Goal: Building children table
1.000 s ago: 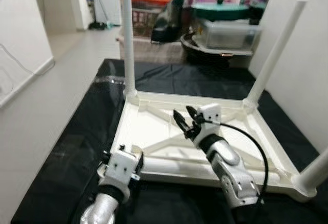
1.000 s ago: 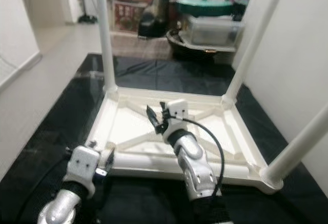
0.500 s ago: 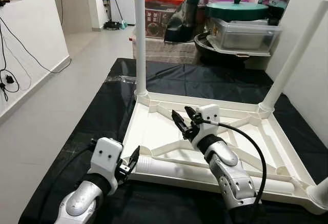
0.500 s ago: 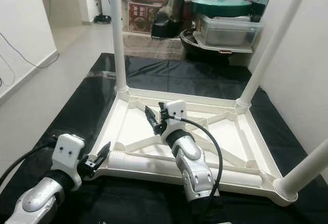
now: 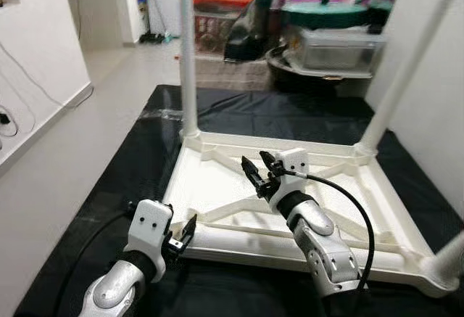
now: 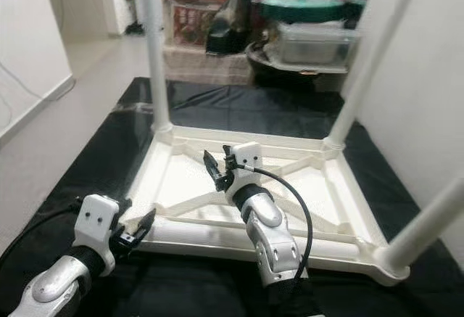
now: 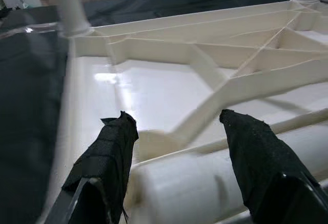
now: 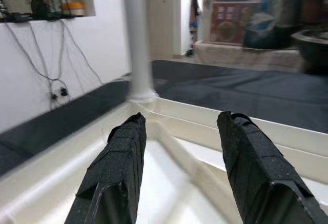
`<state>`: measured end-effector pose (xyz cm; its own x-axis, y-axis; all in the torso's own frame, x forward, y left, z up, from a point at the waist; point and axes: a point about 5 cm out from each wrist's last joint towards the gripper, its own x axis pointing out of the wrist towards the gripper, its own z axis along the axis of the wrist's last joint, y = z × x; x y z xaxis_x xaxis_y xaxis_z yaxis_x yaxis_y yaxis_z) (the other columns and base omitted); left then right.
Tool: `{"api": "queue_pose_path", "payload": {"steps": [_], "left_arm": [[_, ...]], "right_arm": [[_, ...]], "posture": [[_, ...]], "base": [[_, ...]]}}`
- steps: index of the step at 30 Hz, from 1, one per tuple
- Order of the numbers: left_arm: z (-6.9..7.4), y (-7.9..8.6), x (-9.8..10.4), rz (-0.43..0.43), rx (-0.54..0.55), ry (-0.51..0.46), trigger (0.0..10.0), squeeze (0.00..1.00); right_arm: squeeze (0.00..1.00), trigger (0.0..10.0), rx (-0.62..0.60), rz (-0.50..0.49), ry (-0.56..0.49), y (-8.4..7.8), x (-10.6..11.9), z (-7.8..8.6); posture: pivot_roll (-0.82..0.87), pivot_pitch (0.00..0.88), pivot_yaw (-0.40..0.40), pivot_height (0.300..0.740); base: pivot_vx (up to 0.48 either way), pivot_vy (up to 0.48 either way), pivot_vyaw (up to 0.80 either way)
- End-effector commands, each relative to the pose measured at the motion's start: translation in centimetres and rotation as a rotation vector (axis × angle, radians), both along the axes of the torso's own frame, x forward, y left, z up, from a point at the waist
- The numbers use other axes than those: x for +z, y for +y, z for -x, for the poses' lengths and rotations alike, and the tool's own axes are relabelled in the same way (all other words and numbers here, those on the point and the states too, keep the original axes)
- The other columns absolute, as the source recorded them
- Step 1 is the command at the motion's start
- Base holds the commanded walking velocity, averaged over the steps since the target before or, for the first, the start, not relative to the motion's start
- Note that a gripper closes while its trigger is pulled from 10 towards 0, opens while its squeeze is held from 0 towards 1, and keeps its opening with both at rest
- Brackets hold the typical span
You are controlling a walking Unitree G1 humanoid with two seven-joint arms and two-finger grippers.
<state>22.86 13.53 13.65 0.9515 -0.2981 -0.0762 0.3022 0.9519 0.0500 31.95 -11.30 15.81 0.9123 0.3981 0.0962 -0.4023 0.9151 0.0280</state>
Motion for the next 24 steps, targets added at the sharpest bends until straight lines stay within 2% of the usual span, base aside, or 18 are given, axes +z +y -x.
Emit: {"api": "queue_pose_path", "payload": {"steps": [1, 8, 11, 16, 17, 22, 23, 24], "left_arm": [[-0.4, 0.3, 0.0, 0.012, 0.043, 0.010, 10.0, 0.00], [-1.0, 1.6, 0.8, 0.003, 0.101, -0.009, 10.0, 0.00], [-0.9, 2.3, 0.2, -0.020, 0.115, 0.072, 10.0, 0.00], [-0.6, 3.7, 0.8, 0.027, 0.109, 0.139, 10.0, 0.00], [-0.7, 4.8, 1.0, 0.041, 0.101, 0.191, 10.0, 0.00], [-0.8, 5.7, 1.2, 0.039, 0.089, 0.238, 10.0, 0.00], [-0.9, 6.3, 1.5, 0.039, 0.094, 0.244, 10.0, 1.00], [-1.1, 6.9, 1.8, 0.027, 0.084, 0.248, 10.0, 1.00]], "right_arm": [[0.00, 10.0, -0.008, 0.015, -0.003, -0.3, -0.2, 0.0], [0.00, 10.0, 0.004, 0.018, -0.008, -0.2, -0.1, -0.1], [0.00, 10.0, 0.009, 0.020, -0.010, -0.1, -0.1, -0.1], [0.00, 10.0, 0.010, 0.017, -0.008, -0.1, -0.1, -0.1], [0.00, 10.0, 0.013, 0.018, -0.004, -0.1, -0.2, -0.1], [0.00, 10.0, 0.016, 0.018, -0.004, 0.1, -0.2, -0.1], [0.00, 10.0, 0.017, 0.017, -0.004, 0.2, -0.2, -0.1], [0.00, 10.0, 0.018, 0.017, -0.004, 0.3, -0.2, -0.1]], "posture": [[0.10, 0.000, -0.084, 0.740], [0.10, 0.000, -0.086, 0.740], [0.10, 0.000, -0.087, 0.740], [0.10, 0.000, -0.092, 0.740], [0.11, 0.000, -0.091, 0.740], [0.11, 0.000, -0.092, 0.740], [0.11, 0.000, -0.089, 0.740], [0.12, 0.000, -0.086, 0.740]], "base": [[0.000, 0.000, 0.00], [0.000, 0.000, 0.00], [0.000, 0.000, 0.00], [0.000, 0.000, 0.00], [0.000, 0.000, 0.00], [0.000, 0.000, 0.00], [0.000, 0.000, 0.00], [0.000, 0.000, 0.00]]}}
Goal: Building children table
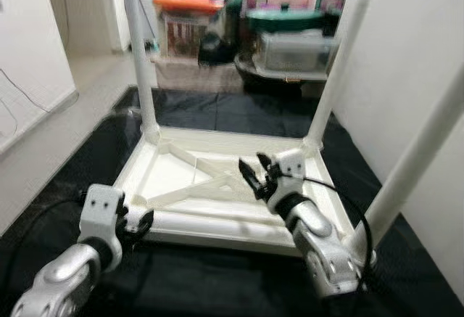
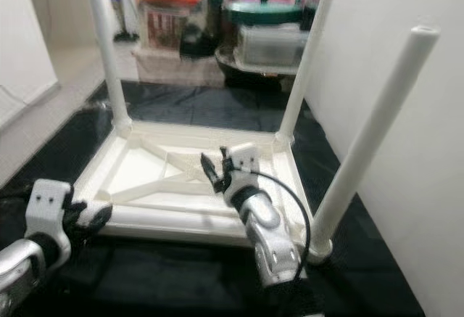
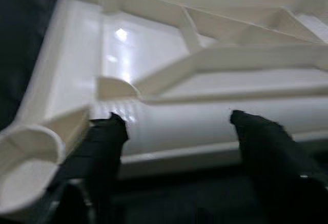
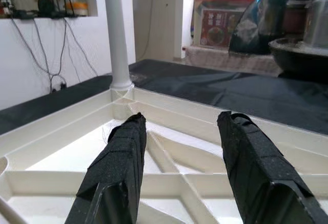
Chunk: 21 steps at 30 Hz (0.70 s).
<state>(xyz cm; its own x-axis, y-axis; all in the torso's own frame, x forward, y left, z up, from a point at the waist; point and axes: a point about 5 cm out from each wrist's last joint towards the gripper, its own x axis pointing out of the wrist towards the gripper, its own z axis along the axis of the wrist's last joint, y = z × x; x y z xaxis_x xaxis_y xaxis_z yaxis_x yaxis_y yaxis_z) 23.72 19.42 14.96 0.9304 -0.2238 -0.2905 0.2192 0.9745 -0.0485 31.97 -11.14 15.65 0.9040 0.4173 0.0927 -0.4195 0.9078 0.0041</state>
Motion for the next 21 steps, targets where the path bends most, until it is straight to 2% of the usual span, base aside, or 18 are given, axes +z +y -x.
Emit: {"api": "queue_pose_path", "payload": {"steps": [1, 3, 5, 6, 7, 14, 15, 17, 21], "left_arm": [[-0.3, 1.0, 0.5, -0.010, -0.003, 0.011, 10.0, 1.00], [-0.7, 2.2, 1.0, -0.021, 0.008, 0.023, 10.0, 1.00], [-0.8, 2.5, 1.1, -0.023, 0.012, 0.029, 10.0, 1.00], [-0.8, 2.7, 0.9, 0.007, 0.013, 0.058, 10.0, 1.00], [-1.0, 3.1, 0.9, 0.021, -0.006, 0.085, 10.0, 0.00], [-2.2, 5.1, 1.5, 0.106, -0.057, 0.168, 10.0, 0.00], [-2.2, 5.1, 1.5, 0.106, -0.057, 0.168, 10.0, 0.00], [-2.5, 5.1, 1.5, 0.194, -0.112, 0.200, 10.0, 0.00], [-2.8, 5.1, 1.7, 0.204, -0.138, 0.211, 10.0, 0.00]], "right_arm": [[0.00, 10.0, -0.001, -0.006, 0.003, 0.2, 0.0, -0.1], [0.00, 10.0, -0.002, -0.010, 0.005, 0.3, -0.1, 0.0], [0.00, 10.0, -0.002, -0.010, 0.006, 0.4, -0.1, 0.1], [0.00, 10.0, -0.004, -0.010, 0.007, 0.4, -0.1, 0.1], [0.00, 10.0, -0.004, -0.009, 0.009, 0.4, -0.2, 0.2], [0.00, 10.0, -0.006, -0.007, 0.011, 0.4, -0.1, 0.3], [0.00, 10.0, -0.006, -0.007, 0.011, 0.4, -0.1, 0.3], [0.00, 10.0, -0.009, -0.008, 0.008, 0.4, 0.0, 0.4], [0.00, 10.0, -0.011, -0.007, 0.004, 0.4, 0.1, 0.5]], "posture": [[0.12, 0.000, -0.086, 0.740], [0.12, 0.000, -0.082, 0.740], [0.12, 0.000, -0.082, 0.740], [0.12, 0.000, -0.085, 0.740], [0.12, 0.000, -0.087, 0.740], [0.12, 0.009, -0.085, 0.740], [0.12, 0.009, -0.085, 0.740], [0.11, 0.019, -0.078, 0.740], [0.11, 0.030, -0.079, 0.740]], "base": [[0.000, 0.000, 0.00], [0.000, 0.000, 0.00], [0.000, 0.000, 0.00], [0.000, 0.000, 0.00], [0.000, 0.000, 0.00], [0.000, 0.000, 0.00], [0.000, 0.000, 0.00], [0.000, 0.000, 0.00], [0.000, 0.000, 0.00]]}}
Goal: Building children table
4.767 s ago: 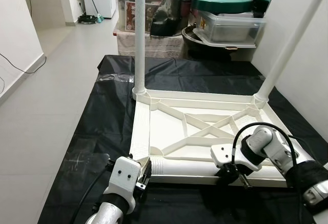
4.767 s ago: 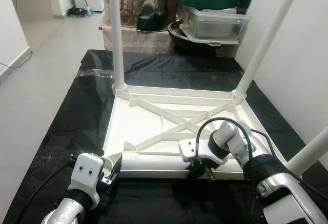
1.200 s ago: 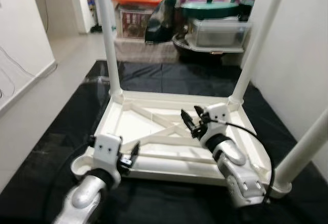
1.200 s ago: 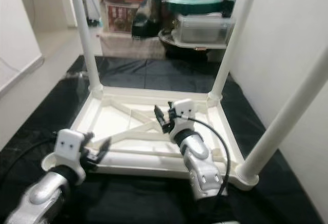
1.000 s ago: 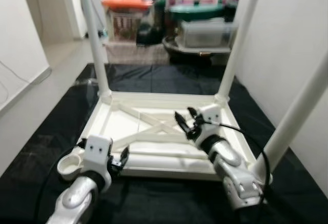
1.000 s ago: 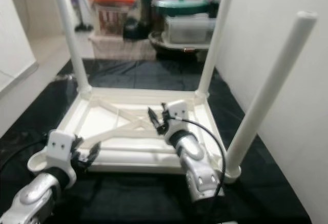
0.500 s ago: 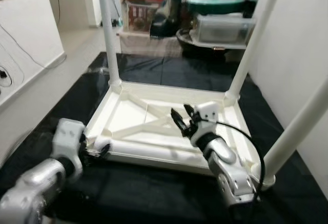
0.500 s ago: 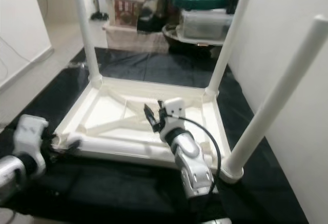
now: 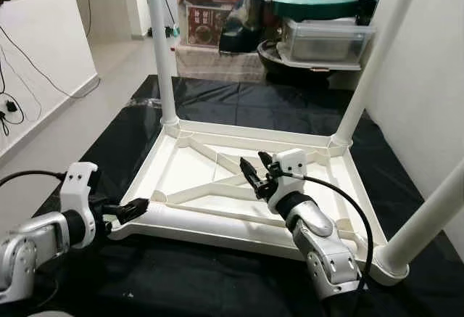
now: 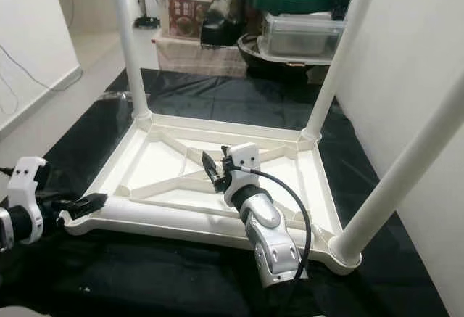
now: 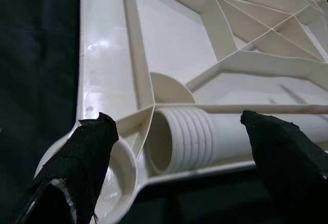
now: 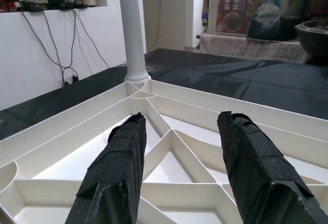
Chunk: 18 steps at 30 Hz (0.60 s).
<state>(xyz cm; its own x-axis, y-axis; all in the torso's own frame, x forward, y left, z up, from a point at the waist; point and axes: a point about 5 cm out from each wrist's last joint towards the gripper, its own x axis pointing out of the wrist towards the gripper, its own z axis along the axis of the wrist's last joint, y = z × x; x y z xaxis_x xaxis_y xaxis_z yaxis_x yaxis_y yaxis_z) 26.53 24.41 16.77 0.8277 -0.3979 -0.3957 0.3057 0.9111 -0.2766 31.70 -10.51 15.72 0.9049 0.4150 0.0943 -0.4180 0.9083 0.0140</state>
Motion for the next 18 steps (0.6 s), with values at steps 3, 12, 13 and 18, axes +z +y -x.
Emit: {"api": "queue_pose_path", "payload": {"steps": [3, 12, 13, 18], "left_arm": [[-0.3, -0.7, 0.3, 0.106, -0.093, 0.016, 10.0, 0.00], [-1.0, -1.2, -0.2, 0.311, -0.146, 0.101, 10.0, 0.00], [-1.0, -1.2, -0.2, 0.311, -0.146, 0.101, 10.0, 0.00], [-1.2, -0.9, -0.2, 0.306, -0.159, 0.138, 10.0, 0.00]], "right_arm": [[0.00, 10.0, -0.015, 0.004, -0.002, -0.3, 0.2, 0.3], [0.00, 10.0, -0.028, 0.007, -0.012, -0.5, 0.6, 0.3], [0.00, 10.0, -0.028, 0.007, -0.012, -0.5, 0.6, 0.3], [0.00, 10.0, -0.031, 0.007, -0.007, -0.6, 0.5, 0.4]], "posture": [[0.10, 0.042, -0.077, 0.740], [0.09, 0.043, -0.063, 0.740], [0.09, 0.043, -0.063, 0.740], [0.09, 0.034, -0.062, 0.740]], "base": [[0.000, 0.000, 0.00], [0.000, 0.000, 0.00], [0.000, 0.000, 0.00], [0.000, 0.000, 0.00]]}}
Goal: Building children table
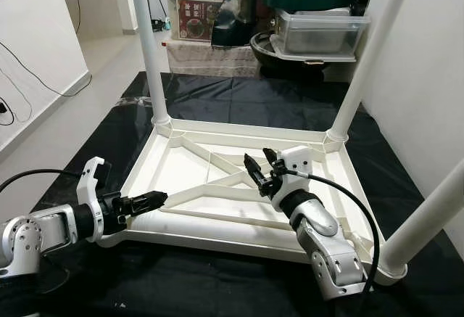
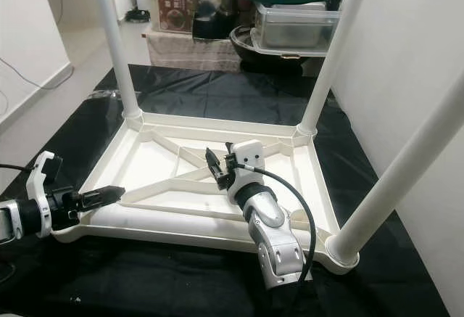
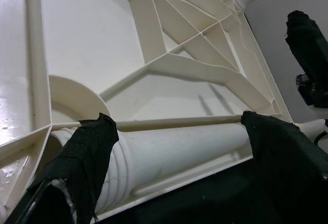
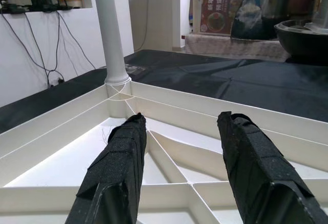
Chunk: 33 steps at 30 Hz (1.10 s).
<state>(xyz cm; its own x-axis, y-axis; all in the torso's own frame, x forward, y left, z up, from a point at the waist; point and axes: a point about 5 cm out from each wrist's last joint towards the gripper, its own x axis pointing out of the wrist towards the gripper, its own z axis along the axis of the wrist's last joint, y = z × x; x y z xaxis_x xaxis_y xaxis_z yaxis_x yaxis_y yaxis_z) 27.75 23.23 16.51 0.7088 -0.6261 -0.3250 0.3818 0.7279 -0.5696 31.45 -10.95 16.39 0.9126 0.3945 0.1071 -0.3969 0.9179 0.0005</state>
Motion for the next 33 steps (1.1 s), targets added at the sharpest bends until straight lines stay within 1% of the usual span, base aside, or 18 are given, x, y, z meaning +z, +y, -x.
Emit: {"api": "queue_pose_path", "payload": {"steps": [1, 5, 6, 7, 9, 12, 14, 17, 19, 22, 24, 32, 33], "left_arm": [[-0.1, 0.5, 0.3, -0.023, -0.015, 0.020, 10.0, 0.00], [-0.2, 0.8, 0.9, -0.038, -0.019, 0.019, 10.0, 0.00], [-0.2, 1.0, 1.0, -0.066, -0.025, 0.028, 10.0, 0.00], [-0.2, 1.0, 1.0, -0.066, -0.025, 0.028, 10.0, 0.00], [-0.1, 1.2, 1.1, -0.110, -0.031, 0.039, 10.0, 0.00], [0.0, 1.4, 0.9, -0.110, -0.011, 0.074, 10.0, 0.00], [0.0, 1.4, 0.9, -0.110, -0.012, 0.074, 10.0, 0.00], [0.4, 1.3, -0.3, -0.143, -0.014, 0.107, 10.0, 0.00], [0.4, 1.2, -0.5, -0.150, -0.016, 0.117, 10.0, 0.00], [0.5, 1.3, -0.7, -0.158, -0.014, 0.131, 10.0, 0.00], [0.4, 1.4, -0.7, -0.140, -0.007, 0.133, 10.0, 0.00], [0.3, 1.5, -1.1, -0.139, 0.002, 0.142, 10.0, 0.00], [0.2, 1.4, -1.1, -0.125, 0.004, 0.141, 10.0, 0.00]], "right_arm": [[0.00, 10.0, -0.007, 0.000, 0.013, -0.1, -0.2, 0.2], [0.00, 10.0, -0.002, 0.000, 0.016, 0.0, -0.3, 0.3], [0.00, 10.0, -0.001, 0.000, 0.017, 0.1, -0.4, 0.2], [0.00, 10.0, -0.001, 0.000, 0.017, 0.1, -0.4, 0.2], [0.00, 10.0, 0.000, -0.001, 0.019, 0.2, -0.4, 0.2], [0.00, 10.0, 0.000, -0.001, 0.021, 0.2, -0.4, 0.2], [0.00, 10.0, 0.000, -0.001, 0.021, 0.2, -0.4, 0.2], [0.00, 10.0, -0.007, -0.002, 0.023, 0.1, -0.5, 0.3], [0.00, 10.0, -0.009, -0.004, 0.024, 0.0, -0.5, 0.3], [0.00, 10.0, -0.009, 0.003, 0.020, -0.1, -0.4, 0.3], [0.00, 10.0, -0.011, -0.005, 0.020, -0.2, -0.3, 0.2], [0.00, 10.0, -0.014, 0.002, 0.013, -0.2, -0.1, 0.1], [0.00, 10.0, -0.014, 0.002, 0.013, -0.2, -0.1, 0.1]], "posture": [[0.09, 0.028, -0.060, 0.740], [0.10, 0.023, -0.062, 0.740], [0.10, 0.018, -0.060, 0.740], [0.10, 0.018, -0.060, 0.740], [0.10, 0.021, -0.060, 0.740], [0.10, 0.024, -0.059, 0.740], [0.10, 0.024, -0.059, 0.740], [0.10, 0.023, -0.061, 0.740], [0.10, 0.023, -0.061, 0.740], [0.10, 0.024, -0.061, 0.740], [0.10, 0.023, -0.060, 0.740], [0.09, 0.029, -0.058, 0.740], [0.09, 0.029, -0.058, 0.740]], "base": [[0.000, 0.000, 0.00], [0.000, 0.000, 0.00], [0.000, 0.000, 0.00], [0.000, 0.000, 0.00], [0.000, 0.000, 0.00], [0.000, 0.000, 0.00], [0.000, 0.000, 0.00], [0.000, 0.000, 0.00], [0.000, 0.000, 0.00], [0.000, 0.000, 0.00], [0.000, 0.000, 0.00], [0.000, 0.000, 0.00], [0.000, 0.000, 0.00]]}}
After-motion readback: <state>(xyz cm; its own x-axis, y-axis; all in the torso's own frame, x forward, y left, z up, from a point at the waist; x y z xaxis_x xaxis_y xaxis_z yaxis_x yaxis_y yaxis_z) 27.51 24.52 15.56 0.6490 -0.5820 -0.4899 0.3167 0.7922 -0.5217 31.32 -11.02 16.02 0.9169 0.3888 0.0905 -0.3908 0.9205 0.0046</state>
